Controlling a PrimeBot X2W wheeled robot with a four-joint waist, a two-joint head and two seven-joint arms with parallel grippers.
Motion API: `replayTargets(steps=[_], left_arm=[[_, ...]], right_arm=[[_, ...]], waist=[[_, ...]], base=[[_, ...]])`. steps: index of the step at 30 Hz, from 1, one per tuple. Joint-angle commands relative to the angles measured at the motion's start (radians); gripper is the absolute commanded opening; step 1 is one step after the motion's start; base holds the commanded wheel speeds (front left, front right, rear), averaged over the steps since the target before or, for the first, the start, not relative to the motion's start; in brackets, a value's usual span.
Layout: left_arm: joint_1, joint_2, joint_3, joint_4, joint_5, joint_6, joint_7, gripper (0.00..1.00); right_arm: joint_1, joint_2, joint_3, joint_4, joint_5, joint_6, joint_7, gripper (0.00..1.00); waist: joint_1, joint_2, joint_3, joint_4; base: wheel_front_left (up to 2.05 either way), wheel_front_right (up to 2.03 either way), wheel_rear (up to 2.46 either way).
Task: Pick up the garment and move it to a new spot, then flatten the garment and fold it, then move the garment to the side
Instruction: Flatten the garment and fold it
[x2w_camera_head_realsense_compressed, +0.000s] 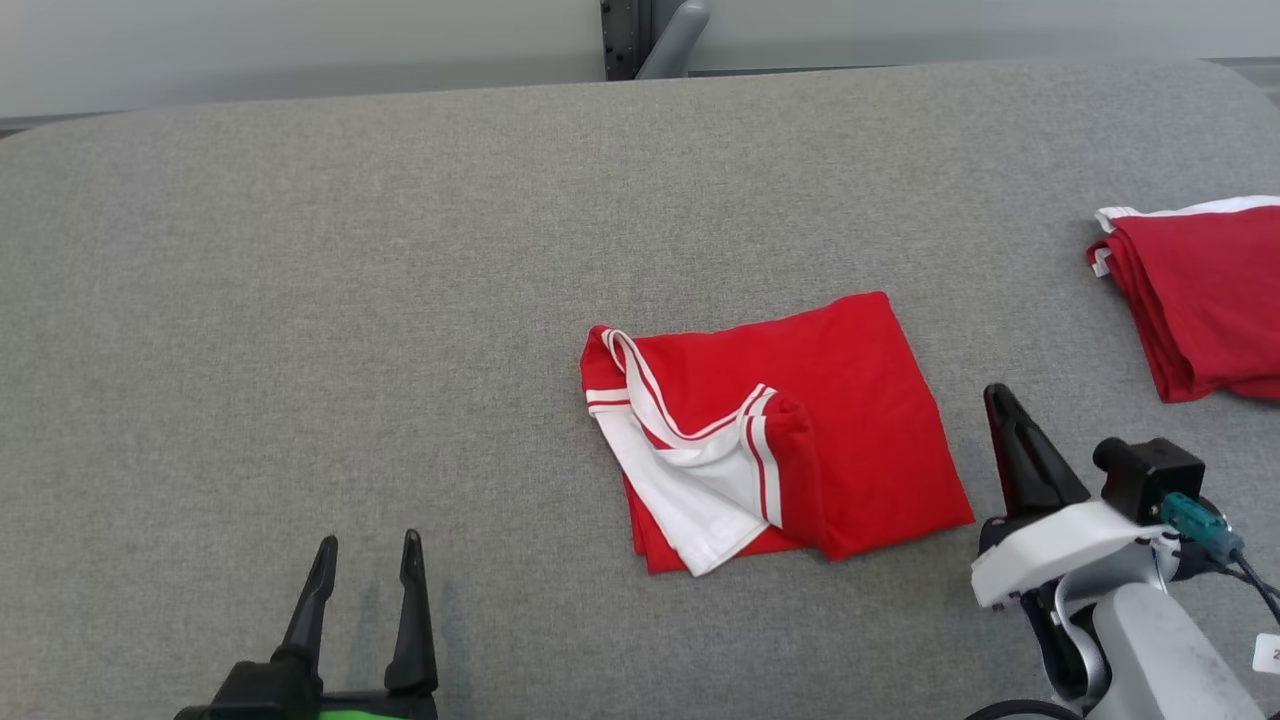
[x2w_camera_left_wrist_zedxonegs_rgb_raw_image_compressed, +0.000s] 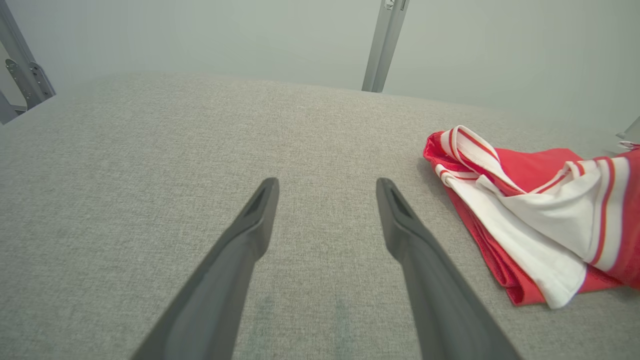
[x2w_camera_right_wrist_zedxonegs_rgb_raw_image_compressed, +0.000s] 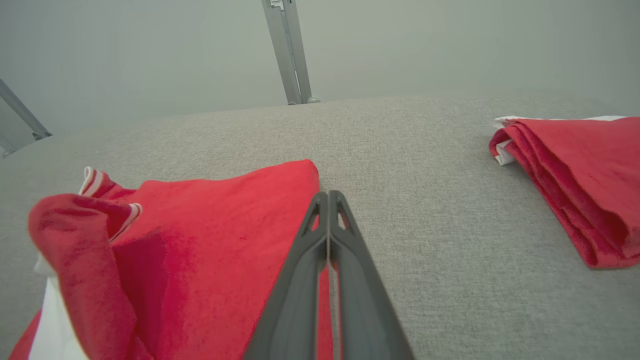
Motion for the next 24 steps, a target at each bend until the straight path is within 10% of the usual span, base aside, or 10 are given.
replayTargets(steps=[1, 24], left_arm=[[-0.018, 0.002, -0.001, -0.002, 0.005, -0.002, 0.0, 1.0], [-0.093, 0.002, -0.032, 0.008, -0.005, 0.0, 0.0, 1.0]], right_arm=[[-0.021, 0.004, -0.013, -0.009, -0.012, 0.0, -0.007, 0.0], [-0.121, 0.115, 0.164, 0.142, -0.112, -0.001, -0.008, 0.0]], waist=[[0.0, 0.0001, 0.015, 0.013], [0.0, 0.0001, 0.094, 0.133]], base=[[0.0, 0.0, 0.0], [0.0, 0.0, 0.0]])
